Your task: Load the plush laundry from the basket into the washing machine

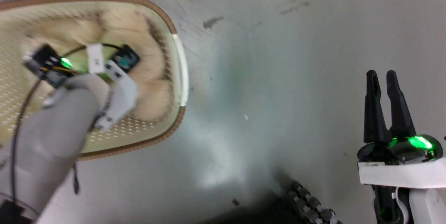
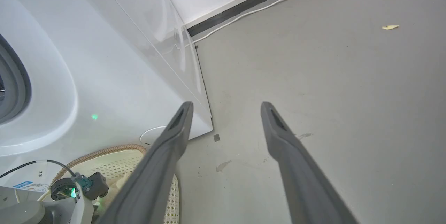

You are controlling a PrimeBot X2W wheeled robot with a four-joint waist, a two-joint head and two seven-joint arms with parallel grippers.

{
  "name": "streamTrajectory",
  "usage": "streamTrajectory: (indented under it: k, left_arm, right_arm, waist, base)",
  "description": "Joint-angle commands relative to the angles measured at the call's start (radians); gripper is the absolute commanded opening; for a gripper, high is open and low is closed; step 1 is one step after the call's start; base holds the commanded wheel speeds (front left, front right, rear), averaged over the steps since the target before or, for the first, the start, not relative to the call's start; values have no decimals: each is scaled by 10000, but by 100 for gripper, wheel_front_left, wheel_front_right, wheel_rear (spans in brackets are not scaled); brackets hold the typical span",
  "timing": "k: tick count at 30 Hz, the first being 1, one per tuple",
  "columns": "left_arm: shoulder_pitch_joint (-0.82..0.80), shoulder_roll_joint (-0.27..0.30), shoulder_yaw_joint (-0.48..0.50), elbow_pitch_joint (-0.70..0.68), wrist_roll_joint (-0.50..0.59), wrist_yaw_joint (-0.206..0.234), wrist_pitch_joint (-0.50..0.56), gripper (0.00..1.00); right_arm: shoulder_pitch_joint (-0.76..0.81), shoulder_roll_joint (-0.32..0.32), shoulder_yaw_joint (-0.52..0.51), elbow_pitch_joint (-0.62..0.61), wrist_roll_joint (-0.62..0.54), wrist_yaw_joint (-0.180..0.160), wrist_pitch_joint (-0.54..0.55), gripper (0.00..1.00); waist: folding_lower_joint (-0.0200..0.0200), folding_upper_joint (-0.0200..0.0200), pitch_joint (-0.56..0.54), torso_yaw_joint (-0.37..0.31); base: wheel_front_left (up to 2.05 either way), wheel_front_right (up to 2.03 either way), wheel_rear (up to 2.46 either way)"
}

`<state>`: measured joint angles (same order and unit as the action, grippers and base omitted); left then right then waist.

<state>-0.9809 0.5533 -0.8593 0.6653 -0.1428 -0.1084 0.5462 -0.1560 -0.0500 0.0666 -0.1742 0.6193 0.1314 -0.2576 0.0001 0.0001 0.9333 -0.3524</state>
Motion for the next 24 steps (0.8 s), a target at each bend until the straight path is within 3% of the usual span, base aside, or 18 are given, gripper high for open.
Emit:
streamTrajectory:
  k: [1, 7, 14, 24]
  left_arm:
    - [258, -360, -36, -56, -200, 17, -380, 0]
    - [637, -1117, -99, 150, -617, -5, -1175, 0]
    - [1530, -2408, 25, 926, -1509, -12, -2623, 0]
    - [2757, -3434, 756, 1375, -2804, 177, -4382, 0]
  right_arm:
    - [-211, -2, -146, 227, -184, -7, -42, 100]
    - [-275, -2, -505, 720, -631, -7, -42, 100]
    - [155, -2, -940, 1575, -1341, -7, -42, 100]
    - [888, -2, -1312, 2127, -1835, -7, -42, 100]
  waist:
    - [-1, -1, -802, 532]
    - [-1, -1, -1906, 1300]
    - [-1, -1, -4163, 2536]
    - [-1, -1, -6360, 3613]
  base:
    - [0, 0, 0]
    - [0, 0, 0]
    - [0, 0, 0]
    - [0, 0, 0]
